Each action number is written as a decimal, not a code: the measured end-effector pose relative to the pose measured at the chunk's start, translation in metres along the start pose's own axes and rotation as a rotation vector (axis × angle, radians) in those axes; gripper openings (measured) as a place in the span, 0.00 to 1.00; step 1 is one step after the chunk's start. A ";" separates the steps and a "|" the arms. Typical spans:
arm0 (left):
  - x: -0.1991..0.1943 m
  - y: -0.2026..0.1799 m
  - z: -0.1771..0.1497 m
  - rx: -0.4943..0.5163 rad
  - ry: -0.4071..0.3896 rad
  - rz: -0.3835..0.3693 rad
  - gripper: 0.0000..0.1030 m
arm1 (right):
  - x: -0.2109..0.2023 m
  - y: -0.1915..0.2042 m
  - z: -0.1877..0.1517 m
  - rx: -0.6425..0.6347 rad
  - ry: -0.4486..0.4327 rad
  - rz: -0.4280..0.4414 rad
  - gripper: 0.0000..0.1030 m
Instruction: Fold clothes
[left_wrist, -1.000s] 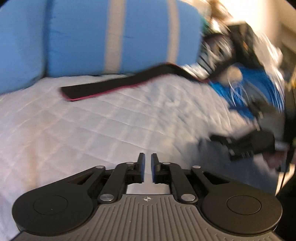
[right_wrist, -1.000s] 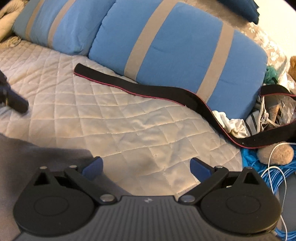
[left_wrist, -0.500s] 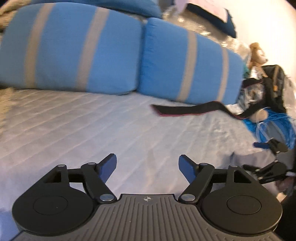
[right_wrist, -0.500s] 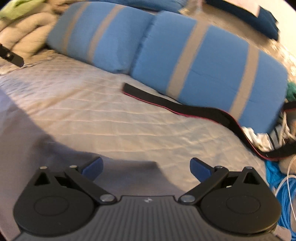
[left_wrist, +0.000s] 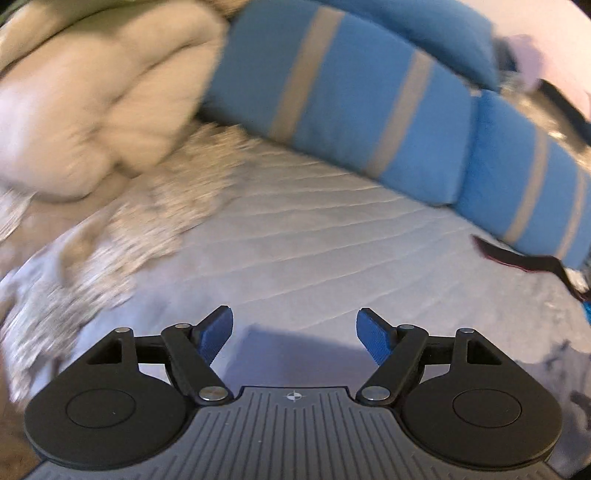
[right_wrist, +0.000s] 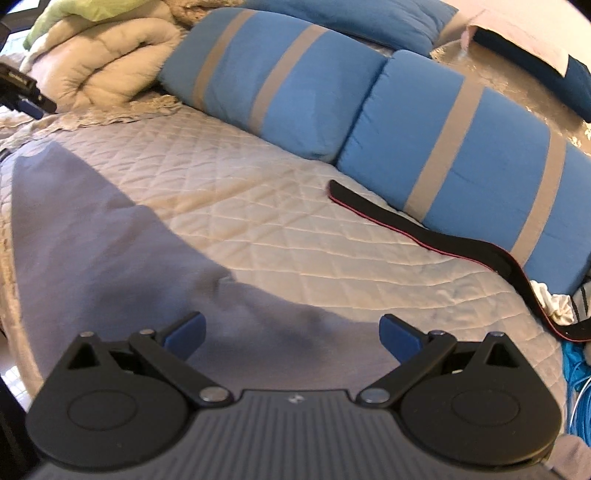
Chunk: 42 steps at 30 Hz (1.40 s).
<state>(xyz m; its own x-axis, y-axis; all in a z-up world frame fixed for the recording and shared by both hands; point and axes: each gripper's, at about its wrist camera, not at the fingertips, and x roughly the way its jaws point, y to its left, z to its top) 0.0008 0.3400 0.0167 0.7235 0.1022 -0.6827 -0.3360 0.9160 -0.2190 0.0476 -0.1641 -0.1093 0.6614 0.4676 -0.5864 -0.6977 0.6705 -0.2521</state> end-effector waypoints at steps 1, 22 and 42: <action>-0.002 0.010 -0.005 -0.053 0.001 0.022 0.71 | -0.003 0.003 0.000 -0.003 -0.007 0.000 1.00; 0.047 0.100 -0.137 -1.006 -0.156 -0.600 0.68 | -0.023 0.025 -0.009 0.009 -0.042 0.034 1.00; -0.116 -0.155 -0.028 0.150 -0.225 -0.447 0.04 | -0.006 -0.005 -0.006 0.177 0.132 -0.065 1.00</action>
<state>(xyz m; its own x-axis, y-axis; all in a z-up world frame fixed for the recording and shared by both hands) -0.0479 0.1747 0.1099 0.8937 -0.2464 -0.3750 0.1141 0.9331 -0.3412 0.0455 -0.1738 -0.1087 0.6533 0.3488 -0.6720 -0.5884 0.7925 -0.1606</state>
